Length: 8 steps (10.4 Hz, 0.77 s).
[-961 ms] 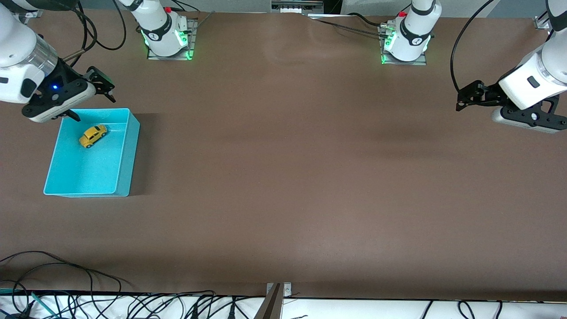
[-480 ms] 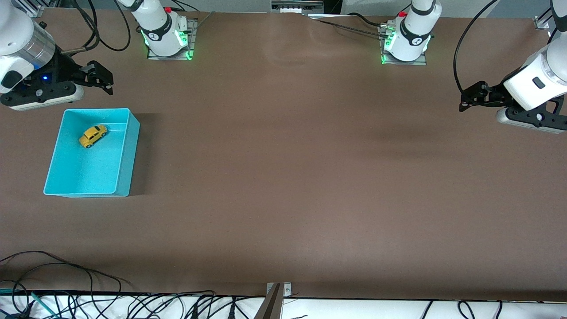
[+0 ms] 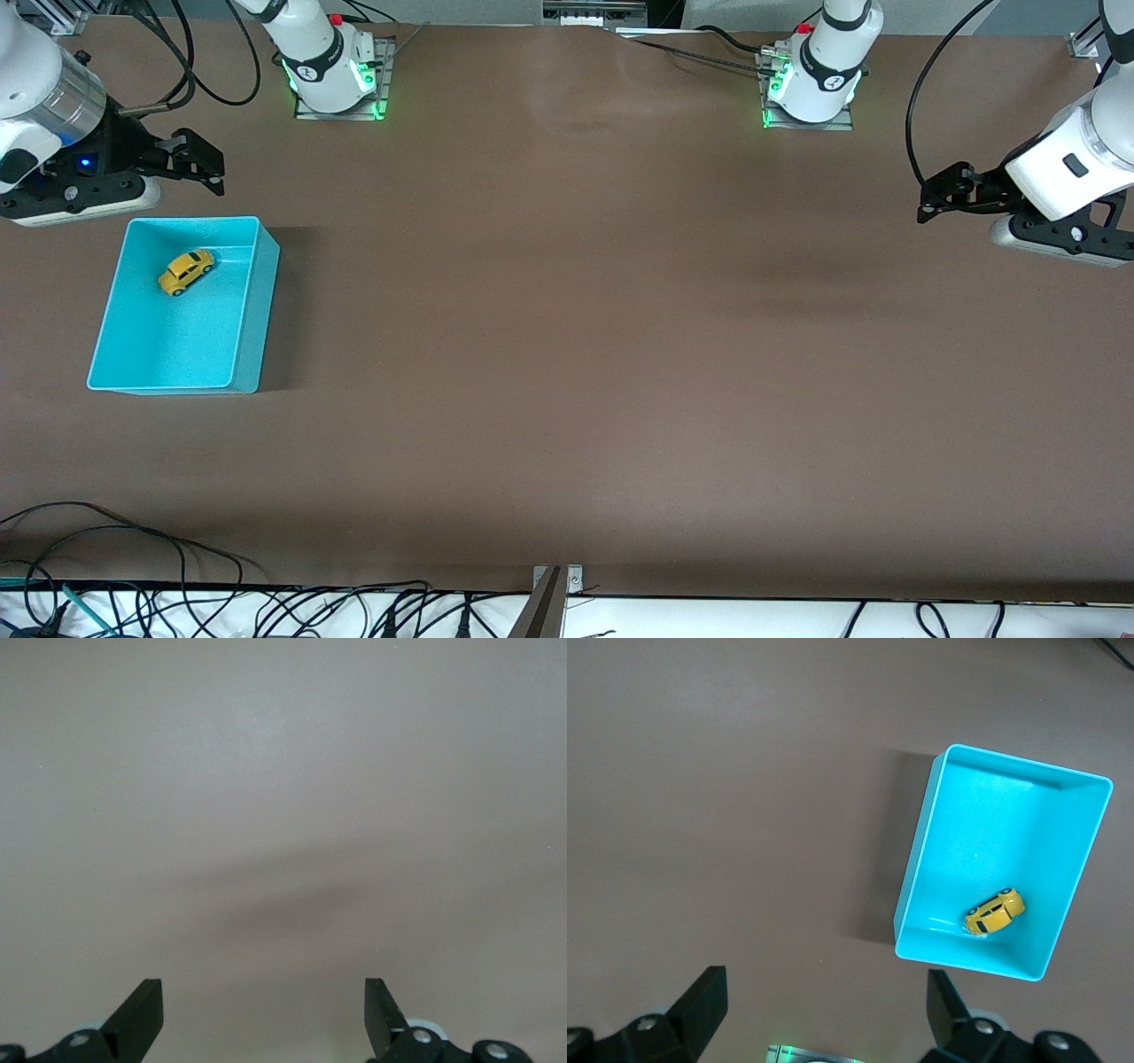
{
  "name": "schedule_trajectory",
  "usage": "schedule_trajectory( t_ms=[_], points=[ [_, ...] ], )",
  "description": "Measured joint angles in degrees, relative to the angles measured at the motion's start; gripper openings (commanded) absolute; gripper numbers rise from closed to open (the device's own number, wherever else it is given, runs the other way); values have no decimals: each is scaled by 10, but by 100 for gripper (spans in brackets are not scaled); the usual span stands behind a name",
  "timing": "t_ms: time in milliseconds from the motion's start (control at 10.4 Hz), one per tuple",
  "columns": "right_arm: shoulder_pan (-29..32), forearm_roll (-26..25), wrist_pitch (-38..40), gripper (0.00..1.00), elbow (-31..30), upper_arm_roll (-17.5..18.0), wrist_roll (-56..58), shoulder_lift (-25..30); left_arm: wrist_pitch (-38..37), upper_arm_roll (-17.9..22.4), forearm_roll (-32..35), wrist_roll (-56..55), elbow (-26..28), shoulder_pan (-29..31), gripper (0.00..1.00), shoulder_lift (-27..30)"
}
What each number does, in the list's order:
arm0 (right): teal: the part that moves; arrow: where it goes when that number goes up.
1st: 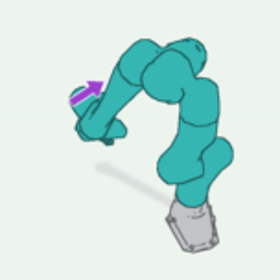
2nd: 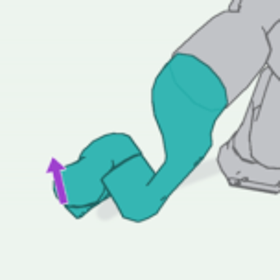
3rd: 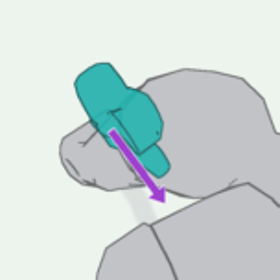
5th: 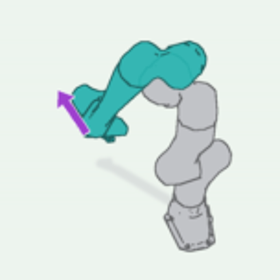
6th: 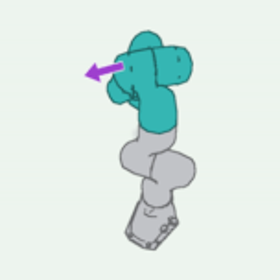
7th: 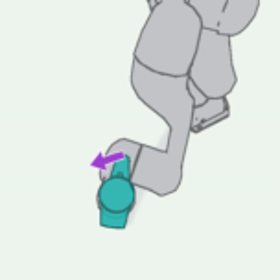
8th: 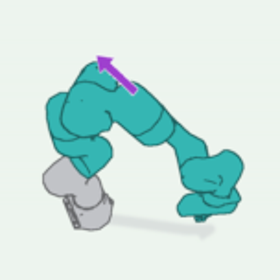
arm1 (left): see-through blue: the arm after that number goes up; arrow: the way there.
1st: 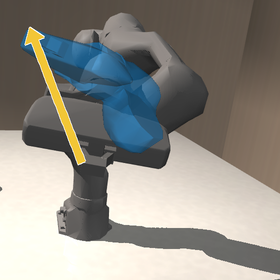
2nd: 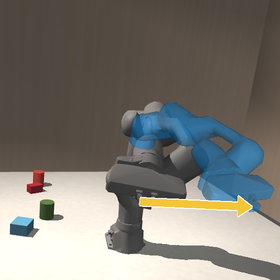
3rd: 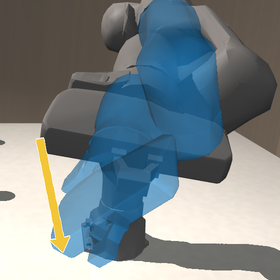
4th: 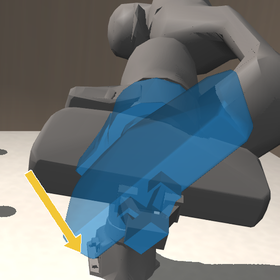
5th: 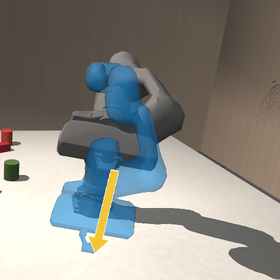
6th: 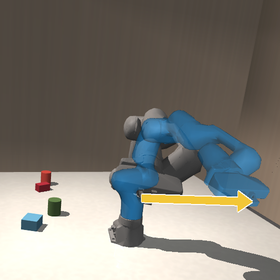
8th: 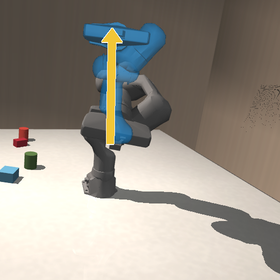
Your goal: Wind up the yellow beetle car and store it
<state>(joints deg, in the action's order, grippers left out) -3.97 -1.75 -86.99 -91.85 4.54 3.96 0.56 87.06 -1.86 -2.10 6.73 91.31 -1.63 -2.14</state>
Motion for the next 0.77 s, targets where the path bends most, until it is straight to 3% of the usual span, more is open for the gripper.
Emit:
schedule_trajectory(
  t_ms=[769],
  points=[
    [14, 1, 2, 100, 1, -5, -58, 0, 0, -48, 0, -60, -3, -4, 100, 0]
  ],
)
